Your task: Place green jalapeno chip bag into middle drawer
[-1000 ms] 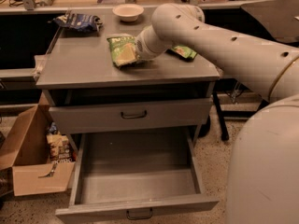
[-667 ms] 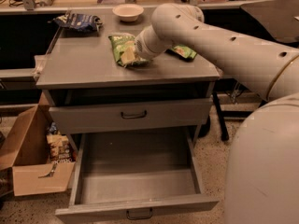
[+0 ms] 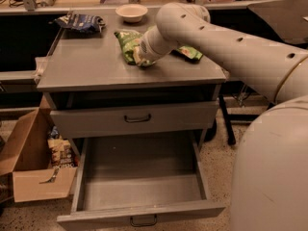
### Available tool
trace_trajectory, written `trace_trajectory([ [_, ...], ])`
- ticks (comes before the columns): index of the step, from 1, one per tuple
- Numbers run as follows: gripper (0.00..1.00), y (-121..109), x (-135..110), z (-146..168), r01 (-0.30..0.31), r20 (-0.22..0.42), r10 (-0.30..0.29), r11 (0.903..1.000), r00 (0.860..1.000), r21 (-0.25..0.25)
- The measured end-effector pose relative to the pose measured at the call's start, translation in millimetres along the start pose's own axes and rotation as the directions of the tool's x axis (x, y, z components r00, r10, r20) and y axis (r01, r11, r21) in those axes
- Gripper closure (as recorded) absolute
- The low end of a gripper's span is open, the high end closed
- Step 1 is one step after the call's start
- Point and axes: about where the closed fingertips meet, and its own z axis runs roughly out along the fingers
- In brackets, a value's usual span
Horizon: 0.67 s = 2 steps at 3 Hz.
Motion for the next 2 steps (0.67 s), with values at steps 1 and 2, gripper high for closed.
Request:
trace_trajectory([
  [1,1.00,17,-3,-46,0.005,0.111,0.004,0.9967,0.994,-0.081],
  [2,1.00,40,-3,-113,0.035,0.240,-0.001,0.9900,0.971,-0.137],
])
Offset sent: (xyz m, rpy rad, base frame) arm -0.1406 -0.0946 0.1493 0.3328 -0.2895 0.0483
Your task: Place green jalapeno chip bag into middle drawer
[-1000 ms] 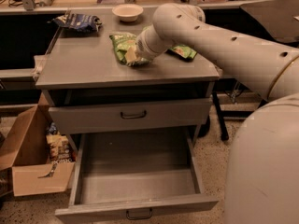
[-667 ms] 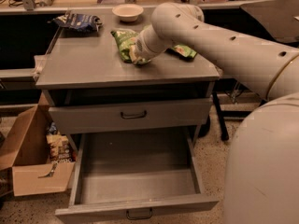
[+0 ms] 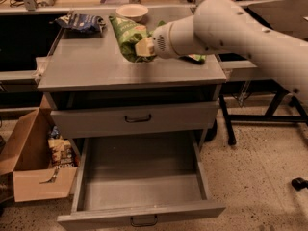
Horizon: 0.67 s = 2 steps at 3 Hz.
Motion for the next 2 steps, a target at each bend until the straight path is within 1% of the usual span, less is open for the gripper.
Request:
trace_trajectory([
  [1,1.00,-18.0,4.5,-30.7,-0.020,0.031,0.020,0.9996,0.999,0.021],
  [2,1.00,-18.9,5.0,-29.3,-0.016,0.025,0.015,0.9997,1.000,0.019],
])
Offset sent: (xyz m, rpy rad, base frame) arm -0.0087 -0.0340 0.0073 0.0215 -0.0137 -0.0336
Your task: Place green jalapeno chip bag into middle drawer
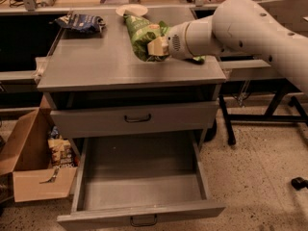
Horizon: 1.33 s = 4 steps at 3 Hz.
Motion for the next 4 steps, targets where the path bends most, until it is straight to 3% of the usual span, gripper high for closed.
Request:
trace_trajectory([
  [1,1.00,6,-2,5,0.050,-0.017,-0.051,0.9966,0.999,-0.066],
  [2,1.00,46,55,-17,0.169,-0.119,-0.201,0.9561,0.972,-0.240],
  [3,1.00,79,119,-39,0.329,-0.185,-0.425,0.8585,0.886,-0.393],
  [4,1.00,79,120,-39,0.328,-0.187,-0.424,0.8587,0.886,-0.394],
])
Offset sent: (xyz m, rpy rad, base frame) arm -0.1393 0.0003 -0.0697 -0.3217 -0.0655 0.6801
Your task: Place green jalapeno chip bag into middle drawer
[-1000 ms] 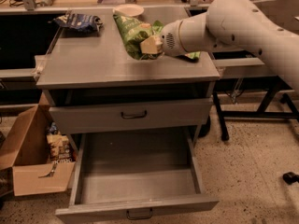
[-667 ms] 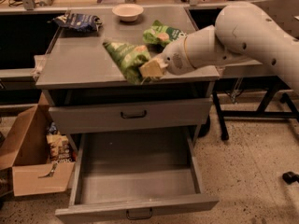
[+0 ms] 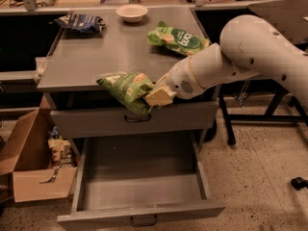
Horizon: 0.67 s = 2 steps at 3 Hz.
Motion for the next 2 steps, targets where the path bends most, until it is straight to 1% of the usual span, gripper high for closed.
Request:
trace_trajectory([
  [1,1.00,-3,76,30,0.023,-0.046,-0.023,0.9996,0.999,-0.016],
  [2,1.00,-8,152,51,0.022,-0.068,-0.024,0.9994,0.997,-0.028],
])
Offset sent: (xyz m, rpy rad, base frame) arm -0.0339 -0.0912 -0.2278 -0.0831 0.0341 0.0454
